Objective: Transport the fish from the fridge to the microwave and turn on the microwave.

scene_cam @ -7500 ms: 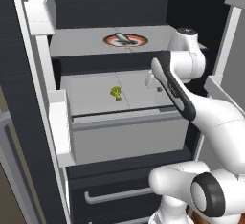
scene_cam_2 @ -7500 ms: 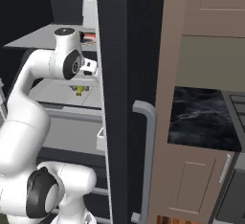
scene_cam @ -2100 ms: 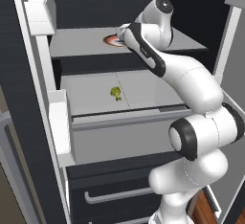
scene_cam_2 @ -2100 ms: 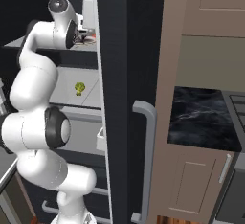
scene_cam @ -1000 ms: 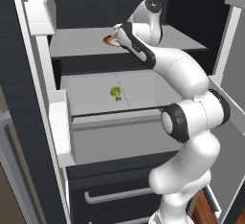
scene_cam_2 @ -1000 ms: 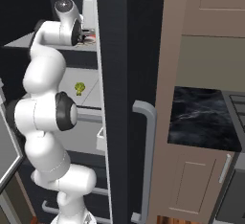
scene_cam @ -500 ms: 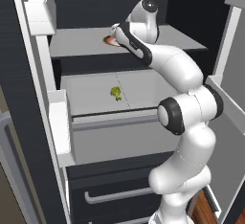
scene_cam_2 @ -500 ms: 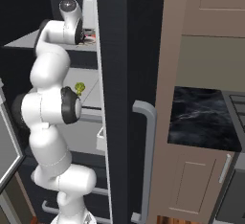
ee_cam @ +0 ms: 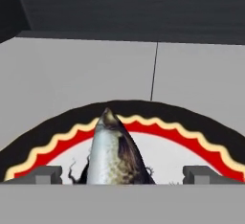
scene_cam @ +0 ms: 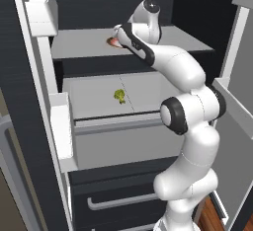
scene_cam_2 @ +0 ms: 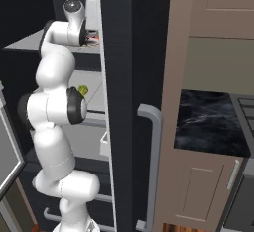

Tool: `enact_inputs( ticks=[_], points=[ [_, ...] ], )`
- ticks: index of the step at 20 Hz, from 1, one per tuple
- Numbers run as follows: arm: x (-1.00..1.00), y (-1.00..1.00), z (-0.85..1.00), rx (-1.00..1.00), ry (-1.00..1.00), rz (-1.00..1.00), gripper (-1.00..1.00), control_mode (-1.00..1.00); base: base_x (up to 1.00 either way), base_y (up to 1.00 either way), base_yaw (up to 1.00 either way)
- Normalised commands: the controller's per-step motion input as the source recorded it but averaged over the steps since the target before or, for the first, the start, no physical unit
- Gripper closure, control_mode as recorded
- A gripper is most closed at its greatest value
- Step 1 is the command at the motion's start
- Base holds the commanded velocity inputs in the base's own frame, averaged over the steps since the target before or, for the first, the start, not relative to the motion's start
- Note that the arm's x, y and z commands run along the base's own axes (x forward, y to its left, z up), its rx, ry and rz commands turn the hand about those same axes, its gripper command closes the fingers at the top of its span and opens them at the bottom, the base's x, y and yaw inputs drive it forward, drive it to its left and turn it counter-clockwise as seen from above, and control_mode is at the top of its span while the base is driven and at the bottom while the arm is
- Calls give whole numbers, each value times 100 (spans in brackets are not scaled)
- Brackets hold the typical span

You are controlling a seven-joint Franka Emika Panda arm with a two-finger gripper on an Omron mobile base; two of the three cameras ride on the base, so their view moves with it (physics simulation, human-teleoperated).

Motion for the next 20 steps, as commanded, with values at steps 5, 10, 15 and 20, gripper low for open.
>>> enact_inputs(
  ticks=[5,10,15,20],
  points=[
    [7,1,-6,0,0,0,-100,-100,0,0,0],
    [1,1,-10,0,0,0,100,-100,0,0,0],
    [0,0,-23,0,0,0,100,-100,0,0,0],
    [0,0,-35,0,1,0,100,-100,0,0,0]
  ],
)
